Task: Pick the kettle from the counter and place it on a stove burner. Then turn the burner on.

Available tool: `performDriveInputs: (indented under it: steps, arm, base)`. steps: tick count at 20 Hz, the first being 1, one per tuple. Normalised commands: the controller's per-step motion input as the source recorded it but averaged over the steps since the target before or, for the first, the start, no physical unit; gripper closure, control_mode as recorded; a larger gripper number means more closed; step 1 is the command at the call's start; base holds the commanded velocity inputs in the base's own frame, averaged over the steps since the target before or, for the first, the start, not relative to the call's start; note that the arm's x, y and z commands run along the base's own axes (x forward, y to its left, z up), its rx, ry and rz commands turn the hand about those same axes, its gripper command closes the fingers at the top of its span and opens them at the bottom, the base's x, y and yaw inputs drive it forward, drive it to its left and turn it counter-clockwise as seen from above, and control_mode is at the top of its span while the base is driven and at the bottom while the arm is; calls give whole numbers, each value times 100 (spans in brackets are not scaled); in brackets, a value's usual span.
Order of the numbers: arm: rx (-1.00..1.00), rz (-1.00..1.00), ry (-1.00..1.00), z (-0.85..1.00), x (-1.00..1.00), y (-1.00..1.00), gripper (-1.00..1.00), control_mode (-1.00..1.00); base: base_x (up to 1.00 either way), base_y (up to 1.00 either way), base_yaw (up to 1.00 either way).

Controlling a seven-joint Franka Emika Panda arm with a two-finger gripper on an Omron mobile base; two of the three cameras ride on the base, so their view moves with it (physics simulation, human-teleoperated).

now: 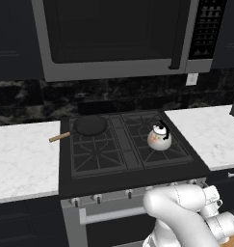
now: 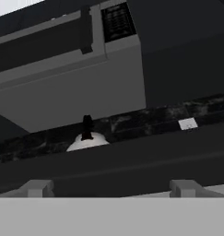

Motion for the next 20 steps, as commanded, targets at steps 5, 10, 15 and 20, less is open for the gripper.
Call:
performDriveInputs:
  steps: [5,10,15,20]
  arm:
    - [-1,0,8,-24,0,-5,-100,-100]
    - [0,-2,3,-4,3,-18,-100,-100]
    - [0,0,6,0,16,-13,-100,-100]
    - [0,0,0,-1,0,1,-100,-100]
  base:
    - [0,0,0]
    - [0,0,0]
    - [0,0,0]
    - [0,0,0]
